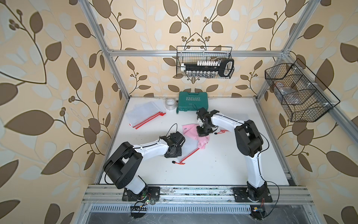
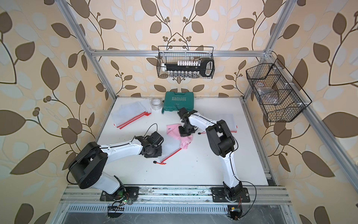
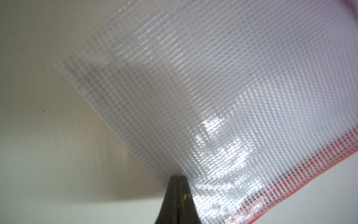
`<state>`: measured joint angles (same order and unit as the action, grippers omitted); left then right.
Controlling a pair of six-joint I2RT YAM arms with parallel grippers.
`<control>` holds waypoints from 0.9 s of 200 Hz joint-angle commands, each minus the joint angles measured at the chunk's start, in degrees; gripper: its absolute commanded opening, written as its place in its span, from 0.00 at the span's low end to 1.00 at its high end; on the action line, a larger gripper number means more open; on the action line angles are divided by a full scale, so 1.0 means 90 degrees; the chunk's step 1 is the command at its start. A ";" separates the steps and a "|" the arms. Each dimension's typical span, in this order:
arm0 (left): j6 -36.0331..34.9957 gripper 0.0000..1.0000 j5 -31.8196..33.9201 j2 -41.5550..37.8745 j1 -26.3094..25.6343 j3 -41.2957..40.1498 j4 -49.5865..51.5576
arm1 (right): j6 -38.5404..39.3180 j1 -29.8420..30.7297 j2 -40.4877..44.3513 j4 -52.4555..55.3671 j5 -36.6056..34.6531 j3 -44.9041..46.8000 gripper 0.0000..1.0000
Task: Wipe the document bag
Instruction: Wipe the dirt from the document bag.
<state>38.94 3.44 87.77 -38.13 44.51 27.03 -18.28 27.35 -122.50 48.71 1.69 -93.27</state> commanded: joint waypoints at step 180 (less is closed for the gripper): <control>0.0699 0.56 -0.1975 -0.1350 0.1618 -0.1026 0.0026 | 0.0039 0.0327 -0.0322 -0.0068 0.0630 0.0916 0.00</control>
<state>42.98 -10.87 73.32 -23.92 35.73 29.17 -17.93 30.24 -121.51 46.81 7.31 -89.12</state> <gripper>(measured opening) 0.552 0.056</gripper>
